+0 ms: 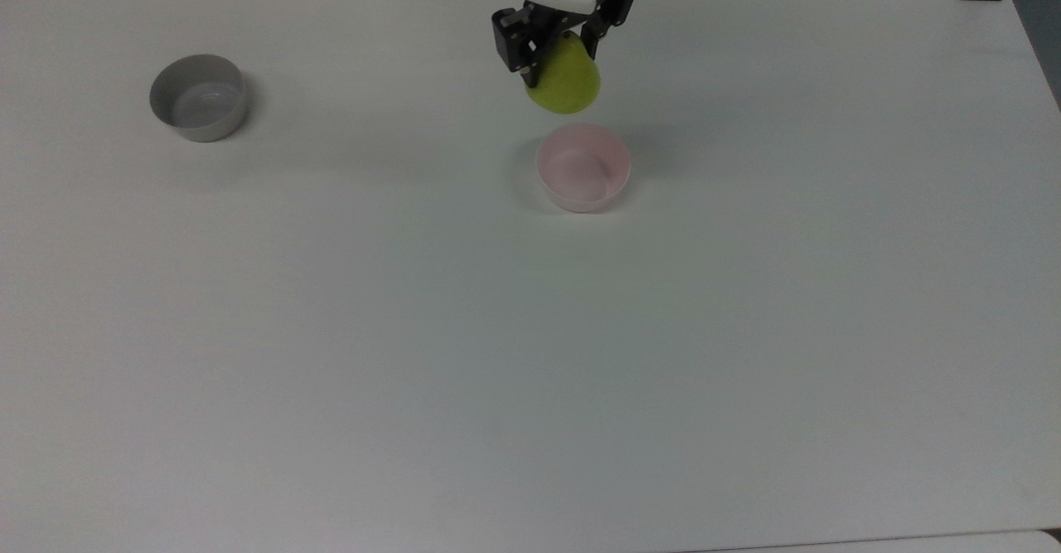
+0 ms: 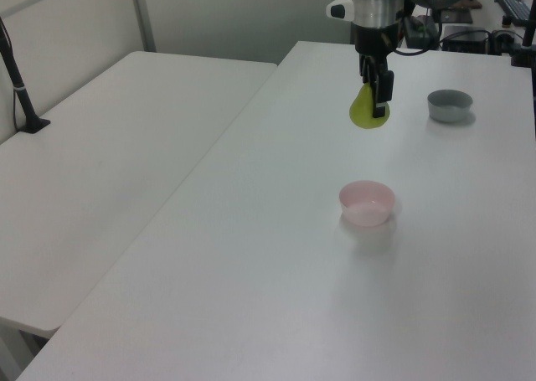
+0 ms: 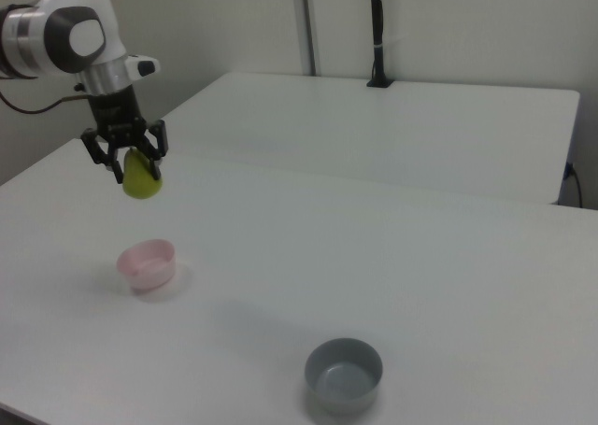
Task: Pick up a pear from the bowl
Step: 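Carry the pear away from the pink bowl toward the grey bowl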
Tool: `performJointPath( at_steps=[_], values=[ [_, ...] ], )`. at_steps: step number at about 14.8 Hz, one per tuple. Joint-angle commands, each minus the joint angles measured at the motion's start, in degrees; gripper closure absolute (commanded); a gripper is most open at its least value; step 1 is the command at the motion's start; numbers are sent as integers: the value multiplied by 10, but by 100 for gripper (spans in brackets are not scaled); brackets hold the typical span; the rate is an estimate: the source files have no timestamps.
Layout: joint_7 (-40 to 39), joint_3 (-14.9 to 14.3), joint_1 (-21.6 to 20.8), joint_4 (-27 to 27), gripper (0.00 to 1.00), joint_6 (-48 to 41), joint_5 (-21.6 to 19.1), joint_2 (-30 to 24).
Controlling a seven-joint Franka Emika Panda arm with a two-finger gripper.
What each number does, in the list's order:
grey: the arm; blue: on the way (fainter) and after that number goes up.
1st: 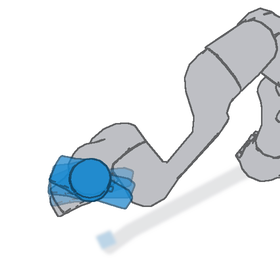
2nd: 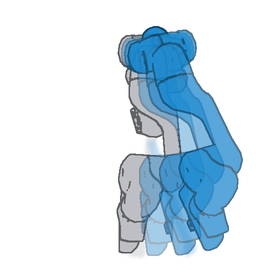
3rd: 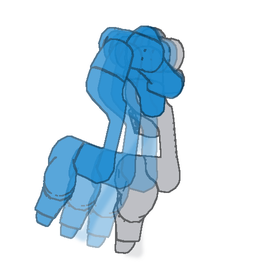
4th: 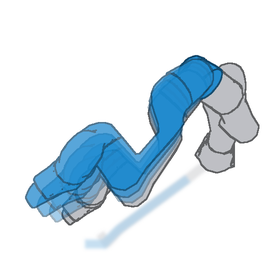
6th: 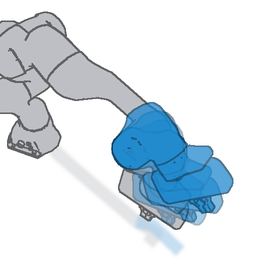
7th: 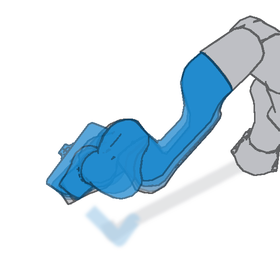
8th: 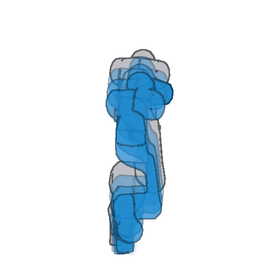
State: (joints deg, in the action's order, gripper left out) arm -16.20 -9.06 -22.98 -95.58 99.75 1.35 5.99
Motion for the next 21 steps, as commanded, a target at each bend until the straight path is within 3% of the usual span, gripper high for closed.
performJointPath(
  at_steps=[1,6,10,21],
  values=[
    [2,27,85,12,61,-14,-10,-12],
    [6,26,202,12,61,-14,-16,-19],
    [0,23,205,12,61,-8,-15,-9],
    [-1,22,201,-18,61,99,-10,114]
  ],
)
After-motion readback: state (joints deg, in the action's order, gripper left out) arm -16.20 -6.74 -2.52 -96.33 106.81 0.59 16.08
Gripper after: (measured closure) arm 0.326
